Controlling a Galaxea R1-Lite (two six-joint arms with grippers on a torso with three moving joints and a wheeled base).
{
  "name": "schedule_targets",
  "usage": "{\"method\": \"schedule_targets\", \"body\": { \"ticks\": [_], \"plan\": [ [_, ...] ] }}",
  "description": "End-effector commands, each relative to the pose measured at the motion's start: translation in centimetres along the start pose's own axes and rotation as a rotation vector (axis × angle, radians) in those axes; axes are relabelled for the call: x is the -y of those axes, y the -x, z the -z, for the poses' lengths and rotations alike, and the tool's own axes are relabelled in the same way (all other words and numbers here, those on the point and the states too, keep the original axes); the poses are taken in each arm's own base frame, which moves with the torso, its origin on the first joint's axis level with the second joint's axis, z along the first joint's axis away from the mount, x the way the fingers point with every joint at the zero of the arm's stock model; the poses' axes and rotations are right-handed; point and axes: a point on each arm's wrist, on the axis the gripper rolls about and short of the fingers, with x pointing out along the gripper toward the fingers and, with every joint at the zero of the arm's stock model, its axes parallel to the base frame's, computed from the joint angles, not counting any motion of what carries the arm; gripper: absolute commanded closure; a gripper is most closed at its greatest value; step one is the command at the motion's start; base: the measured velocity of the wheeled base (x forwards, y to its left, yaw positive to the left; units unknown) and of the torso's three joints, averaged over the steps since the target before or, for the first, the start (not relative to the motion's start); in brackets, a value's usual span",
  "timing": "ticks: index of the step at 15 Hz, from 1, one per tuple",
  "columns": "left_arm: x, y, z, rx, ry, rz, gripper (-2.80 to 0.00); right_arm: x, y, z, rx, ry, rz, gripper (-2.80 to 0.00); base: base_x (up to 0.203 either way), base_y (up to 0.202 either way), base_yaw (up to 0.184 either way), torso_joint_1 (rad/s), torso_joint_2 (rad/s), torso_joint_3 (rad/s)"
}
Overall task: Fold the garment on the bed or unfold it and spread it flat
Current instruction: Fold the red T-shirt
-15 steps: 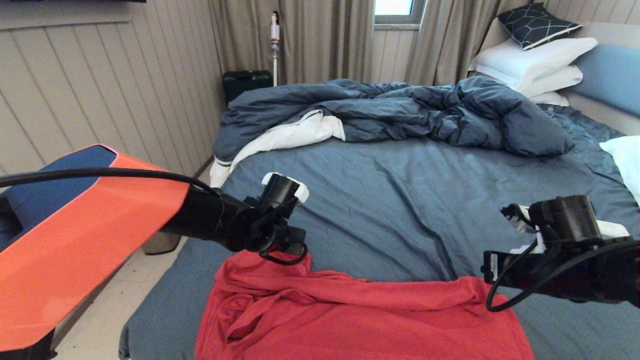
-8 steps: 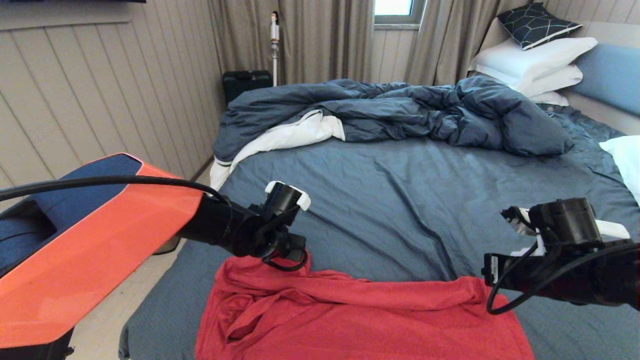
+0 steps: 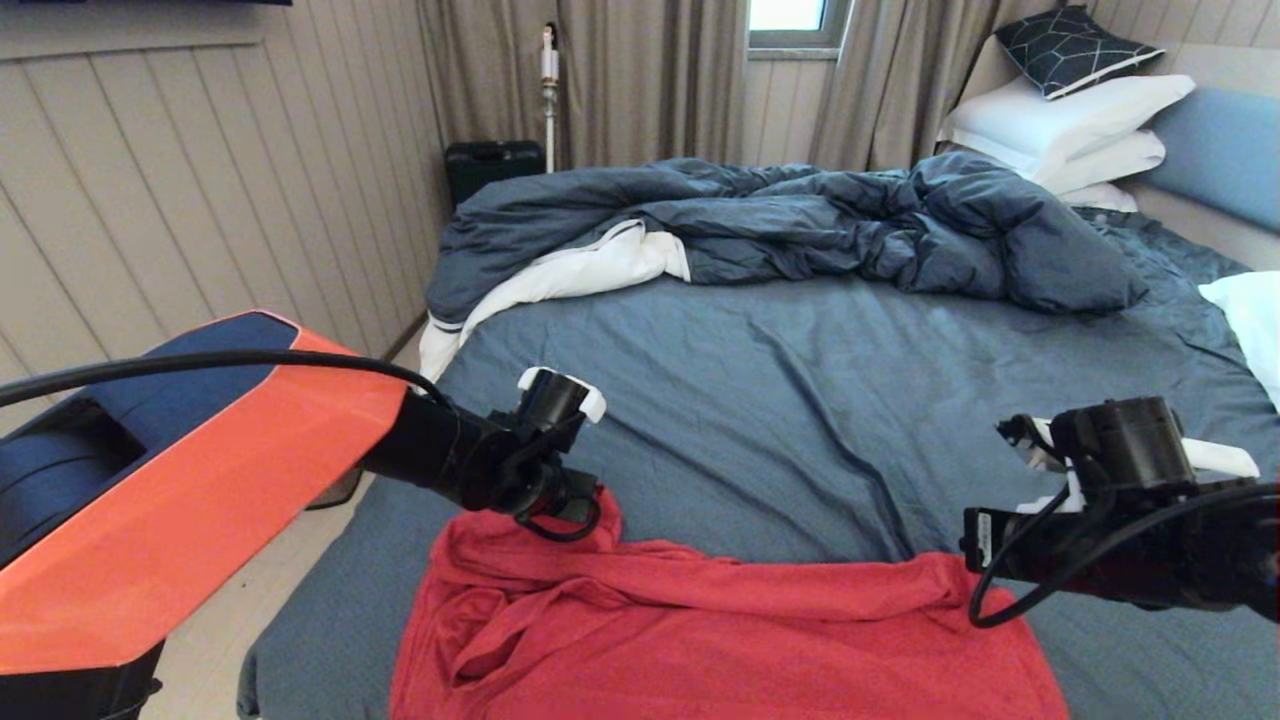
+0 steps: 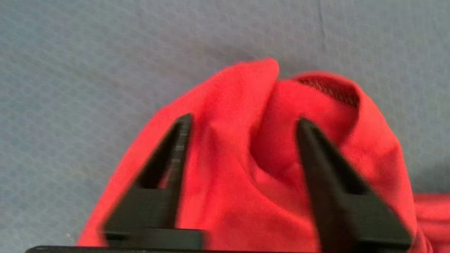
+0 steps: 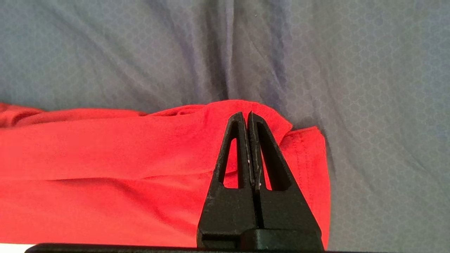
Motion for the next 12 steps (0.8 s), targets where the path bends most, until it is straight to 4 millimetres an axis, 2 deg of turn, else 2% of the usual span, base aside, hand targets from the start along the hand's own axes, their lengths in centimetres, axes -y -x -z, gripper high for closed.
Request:
{"method": "schedule_targets", "body": {
  "ticks": [1, 3, 7, 10, 12],
  "plan": [
    [0.0, 0.0, -0.1, 0.007, 0.003, 0.000, 0.00, 0.0, -0.1, 0.0, -0.002, -0.001, 0.001, 0.00, 0.000, 0.000, 0.000, 0.000, 0.00, 0.000],
    [0.1, 0.1, -0.1, 0.009, 0.003, 0.002, 0.00, 0.0, -0.1, 0.1, -0.005, -0.001, 0.001, 0.00, 0.000, 0.000, 0.000, 0.000, 0.00, 0.000],
    [-0.3, 1.6, -0.9, 0.039, 0.020, 0.007, 0.00, 0.0, -0.1, 0.1, -0.006, -0.001, 0.000, 0.00, 0.000, 0.000, 0.000, 0.000, 0.00, 0.000],
    [-0.9, 3.2, -1.0, 0.060, 0.044, -0.035, 0.00, -0.1, 0.0, 0.1, -0.004, -0.002, -0.001, 0.00, 0.000, 0.000, 0.000, 0.000, 0.00, 0.000],
    [-1.6, 5.4, -0.5, 0.069, 0.055, -0.054, 0.00, 0.0, 0.0, 0.1, -0.002, -0.003, -0.001, 0.00, 0.000, 0.000, 0.000, 0.000, 0.00, 0.000]
  ]
}}
